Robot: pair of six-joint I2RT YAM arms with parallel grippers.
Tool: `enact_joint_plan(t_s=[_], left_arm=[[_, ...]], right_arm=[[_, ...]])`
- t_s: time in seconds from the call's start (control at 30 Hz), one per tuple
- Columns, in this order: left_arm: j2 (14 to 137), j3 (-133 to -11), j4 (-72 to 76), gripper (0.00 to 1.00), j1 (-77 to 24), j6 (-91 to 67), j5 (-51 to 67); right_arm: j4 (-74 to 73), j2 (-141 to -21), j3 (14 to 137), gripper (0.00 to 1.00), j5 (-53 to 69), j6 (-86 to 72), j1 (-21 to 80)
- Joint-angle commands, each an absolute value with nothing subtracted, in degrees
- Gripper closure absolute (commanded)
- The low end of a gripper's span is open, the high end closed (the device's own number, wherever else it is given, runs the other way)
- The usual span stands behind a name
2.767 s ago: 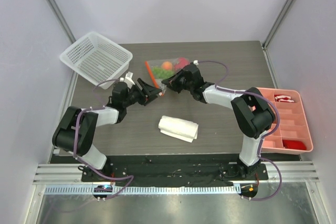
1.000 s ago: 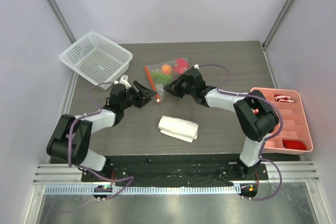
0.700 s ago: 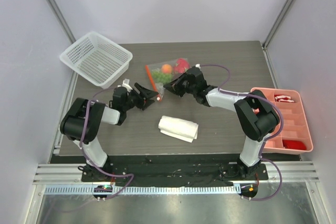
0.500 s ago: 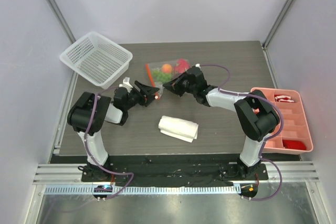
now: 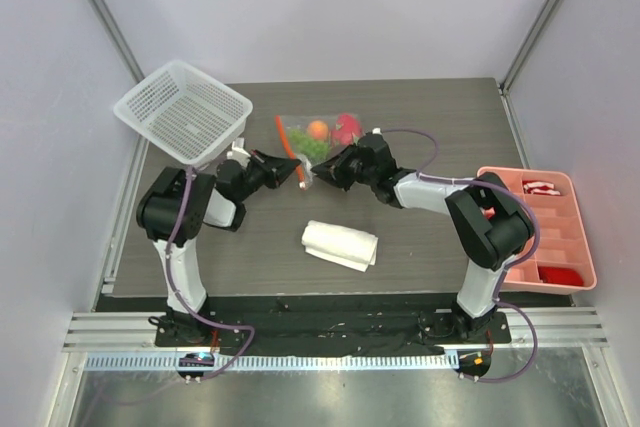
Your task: Open the zip-top bag and remove the fake food
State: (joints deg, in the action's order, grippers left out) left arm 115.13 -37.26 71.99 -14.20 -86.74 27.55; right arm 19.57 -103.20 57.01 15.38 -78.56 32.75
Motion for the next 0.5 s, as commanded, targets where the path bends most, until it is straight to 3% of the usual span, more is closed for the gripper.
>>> enact_joint_plan(t_s=[0.0,0.03,0.07,0.17,0.23,0.37,0.47], left_arm=[[106.2,-37.6,72.5,1.0,-14.1,-83.0,29.4],[105.2,-37.3,72.1,1.0,-14.0,-83.0,29.7],[103.7,-36.4,71.4,1.0,-14.2,-83.1,29.9],[102.0,-35.2,68.4,1.0,-14.3,-83.2,29.8],[102.2,-34.5,69.3,1.0,-14.4,-85.4,30.2],[103.7,-32.5,77.8,1.0,-15.0,-91.5,29.9],[103.9,-31.9,78.8,1.0,-15.4,-92.4,30.2]], right_arm=[[19.0,-99.7,56.6,0.71,15.6,-74.1,32.4],[18.5,-99.6,56.5,0.61,15.6,-73.0,32.5],[18.9,-99.1,55.6,0.44,15.8,-72.5,32.5],[21.3,-97.6,52.8,0.24,15.0,-72.6,33.7],[23.4,-96.9,51.3,0.2,14.9,-73.4,35.4],[37.8,-95.7,43.5,0.2,11.8,-80.5,37.1],[40.2,-96.6,43.7,0.2,11.8,-82.6,38.0]])
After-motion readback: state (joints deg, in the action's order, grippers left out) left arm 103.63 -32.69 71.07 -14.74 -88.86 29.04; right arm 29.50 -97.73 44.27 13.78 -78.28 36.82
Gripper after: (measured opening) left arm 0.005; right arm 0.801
